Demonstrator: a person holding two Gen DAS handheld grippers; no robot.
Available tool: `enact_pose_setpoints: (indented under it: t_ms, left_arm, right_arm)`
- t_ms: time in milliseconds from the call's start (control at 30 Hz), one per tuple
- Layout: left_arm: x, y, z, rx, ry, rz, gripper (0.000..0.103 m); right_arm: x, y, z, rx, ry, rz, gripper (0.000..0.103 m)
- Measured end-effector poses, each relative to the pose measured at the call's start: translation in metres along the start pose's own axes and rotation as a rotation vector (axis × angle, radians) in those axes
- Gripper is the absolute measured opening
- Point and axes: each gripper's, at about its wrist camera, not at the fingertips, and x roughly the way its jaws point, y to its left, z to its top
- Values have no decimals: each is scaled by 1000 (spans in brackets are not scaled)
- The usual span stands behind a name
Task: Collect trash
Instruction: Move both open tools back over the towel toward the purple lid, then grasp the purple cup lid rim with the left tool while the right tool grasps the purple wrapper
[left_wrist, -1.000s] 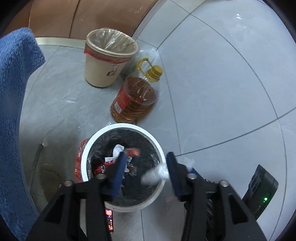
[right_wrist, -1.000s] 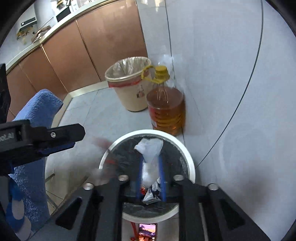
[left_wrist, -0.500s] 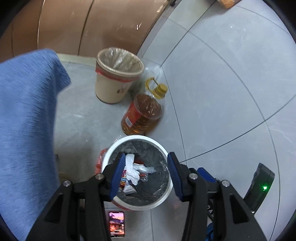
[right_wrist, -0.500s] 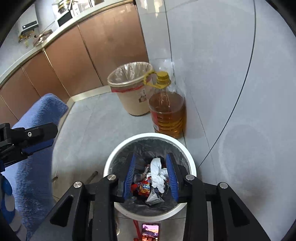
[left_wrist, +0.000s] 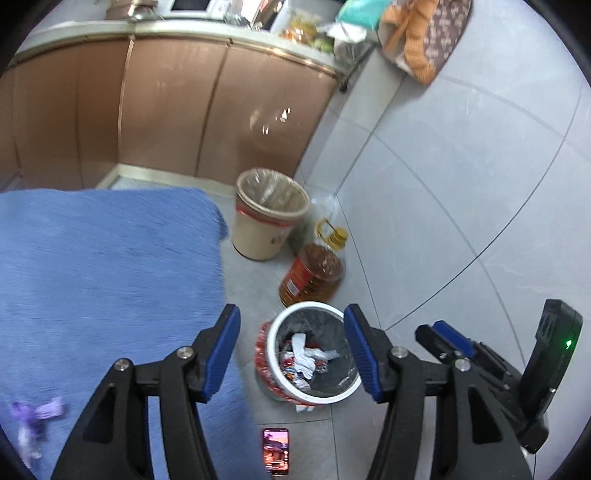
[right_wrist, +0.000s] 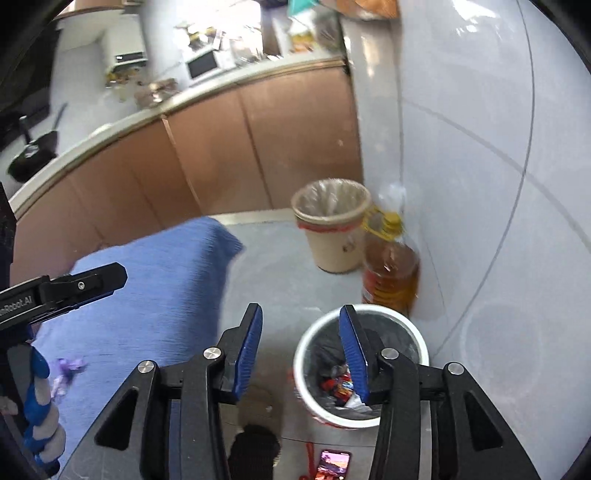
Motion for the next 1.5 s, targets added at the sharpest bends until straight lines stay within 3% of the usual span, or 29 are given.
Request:
enact_pose_setpoints:
  t_ms: [367, 733, 833, 1000, 1133, 1267, 1367, 1500]
  left_arm:
    - [-128, 59, -19, 20, -115, 124, 59]
    - [-229, 178, -82, -64, -131, 290, 60]
    - [-237, 207, -107, -96, -112, 333, 60]
    - [-228, 235, -148, -106, -59, 384, 69]
    - [-206, 241, -172, -90, -8, 392, 69]
    - [-198, 268, -180, -149, 14, 378, 69]
    - [-191, 282, -179, -167, 34, 357, 63]
    - [-181, 294, -180, -173, 78, 317, 39]
  right_arm:
    - [-79, 91, 7, -172, -75, 168, 52]
    - [-87, 164, -11, -320, -37, 305, 53]
    - [-76, 184, -21, -340, 0, 341, 54]
    - [-45, 214, -43, -336, 109, 428, 55]
    - [-12, 244, -66, -324, 237, 497, 55]
    - [17, 267, -82, -304, 329, 532, 55]
    - [42, 281, -88, -269, 393, 535, 55]
    - [72, 302, -97, -239, 471, 531, 55]
